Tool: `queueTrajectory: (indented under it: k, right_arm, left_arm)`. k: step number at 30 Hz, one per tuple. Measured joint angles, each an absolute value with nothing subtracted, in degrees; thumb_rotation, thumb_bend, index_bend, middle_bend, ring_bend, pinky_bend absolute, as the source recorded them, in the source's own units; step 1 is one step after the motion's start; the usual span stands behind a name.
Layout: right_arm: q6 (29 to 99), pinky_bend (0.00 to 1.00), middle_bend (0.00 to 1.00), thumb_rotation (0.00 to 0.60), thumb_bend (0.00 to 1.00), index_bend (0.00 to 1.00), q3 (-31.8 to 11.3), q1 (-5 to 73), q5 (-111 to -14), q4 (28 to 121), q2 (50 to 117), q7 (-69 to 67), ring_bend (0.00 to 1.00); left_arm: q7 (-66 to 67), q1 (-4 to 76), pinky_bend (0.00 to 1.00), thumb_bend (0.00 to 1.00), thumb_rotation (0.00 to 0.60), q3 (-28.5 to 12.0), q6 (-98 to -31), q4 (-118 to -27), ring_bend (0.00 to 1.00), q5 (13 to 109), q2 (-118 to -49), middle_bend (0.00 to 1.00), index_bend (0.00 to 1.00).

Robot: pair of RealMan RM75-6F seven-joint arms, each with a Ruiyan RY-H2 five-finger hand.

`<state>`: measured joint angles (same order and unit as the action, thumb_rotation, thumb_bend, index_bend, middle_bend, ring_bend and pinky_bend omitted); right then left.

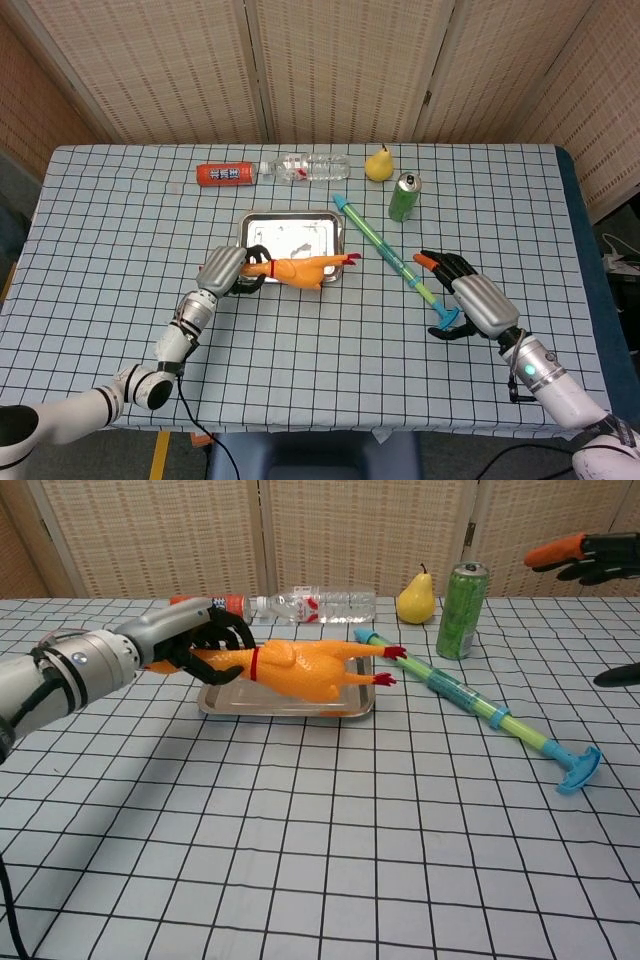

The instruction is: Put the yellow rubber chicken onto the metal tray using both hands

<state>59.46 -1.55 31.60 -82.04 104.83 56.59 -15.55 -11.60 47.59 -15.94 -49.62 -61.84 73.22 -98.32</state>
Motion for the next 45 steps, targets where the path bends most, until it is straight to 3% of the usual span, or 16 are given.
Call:
queueTrajectory:
  k: [3,5,8,10,12,14,16,20,27,30,36,40,45]
  right_arm:
    - [59.13,0.00,0.00,0.600,0.12,0.00,-1.20,31.16,-82.52,102.82,56.39,-16.33,0.00]
    - [58.26,0.00,0.00,0.600,0.12,0.00,-1.24,31.23,-82.47,101.75,56.65,-16.66,0.00]
    - [56.87,0.00,0.00,0.600,0.12,0.00,-1.58,31.52,-81.69,100.34,57.49,-17.08,0.00]
    - [56.11,0.00,0.00,0.600,0.12,0.00,-1.86,31.71,-81.14,99.57,57.97,-17.63,0.00]
    - [55.49,0.00,0.00,0.600,0.12,0.00,-2.13,31.87,-80.87,98.70,58.48,-18.42,0.00]
    - [55.04,0.00,0.00,0.600,0.12,0.00,-2.21,31.91,-80.99,98.03,58.86,-19.09,0.00]
    - [54.76,0.00,0.00,0.600,0.12,0.00,-2.21,31.87,-81.25,97.79,58.93,-19.49,0.00]
    - [54.81,0.00,0.00,0.600,0.12,0.00,-2.19,31.54,-81.65,98.13,58.32,-19.30,0.00]
    - [57.36,0.00,0.00,0.600,0.12,0.00,-2.02,29.92,-82.53,100.68,56.51,-16.95,0.00]
    - [60.22,0.00,0.00,0.600,0.12,0.00,-1.63,28.21,-83.14,102.39,55.67,-14.10,0.00]
    - [68.56,0.00,0.00,0.600,0.12,0.00,-0.45,22.65,-83.05,105.74,55.55,-3.25,0.00]
    - [76.51,0.00,0.00,0.600,0.12,0.00,0.89,17.17,-83.01,107.41,57.31,6.28,0.00]
    - [88.88,0.00,0.00,0.600,0.12,0.00,2.86,8.82,-85.07,105.42,62.72,13.31,0.00]
  left_arm:
    - [-15.29,50.38,0.49,0.65,0.600,-17.04,-47.33,-54.24,0.56,73.09,-101.25,0.74,0.81]
    - [-18.62,52.28,0.47,0.63,0.600,-17.27,-45.25,-49.03,0.53,73.40,-103.10,0.63,0.68]
    - [-24.41,54.38,0.45,0.58,0.600,-17.00,-42.60,-42.69,0.43,74.43,-105.29,0.39,0.38]
    - [-28.73,55.47,0.39,0.54,0.600,-16.34,-41.20,-39.27,0.28,75.61,-106.47,0.18,0.10]
    - [-32.20,56.39,0.27,0.50,0.600,-15.54,-40.18,-36.69,0.15,76.87,-107.34,0.05,0.00]
    - [-35.67,57.33,0.14,0.47,0.600,-14.44,-39.40,-34.79,0.04,78.52,-107.95,0.00,0.00]
    - [-38.86,58.08,0.09,0.44,0.600,-13.15,-39.03,-33.97,0.00,80.31,-108.00,0.00,0.00]
    - [-42.92,59.24,0.06,0.42,0.600,-10.62,-39.71,-33.05,0.00,83.59,-107.48,0.00,0.00]
    - [-43.08,59.07,0.06,0.41,0.600,-9.56,-42.78,-37.35,0.00,84.86,-104.34,0.00,0.00]
    - [-41.46,57.79,0.06,0.41,0.600,-9.00,-45.30,-43.14,0.00,85.41,-100.87,0.00,0.00]
    - [-31.63,50.39,0.05,0.41,0.600,-5.73,-53.55,-62.92,0.00,86.16,-89.52,0.00,0.00]
    - [-18.28,39.95,0.05,0.43,0.600,-1.05,-63.53,-77.71,0.00,86.12,-81.50,0.00,0.00]
    - [-7.01,24.94,0.02,0.43,0.600,5.51,-77.48,-85.29,0.00,86.31,-75.41,0.00,0.00]
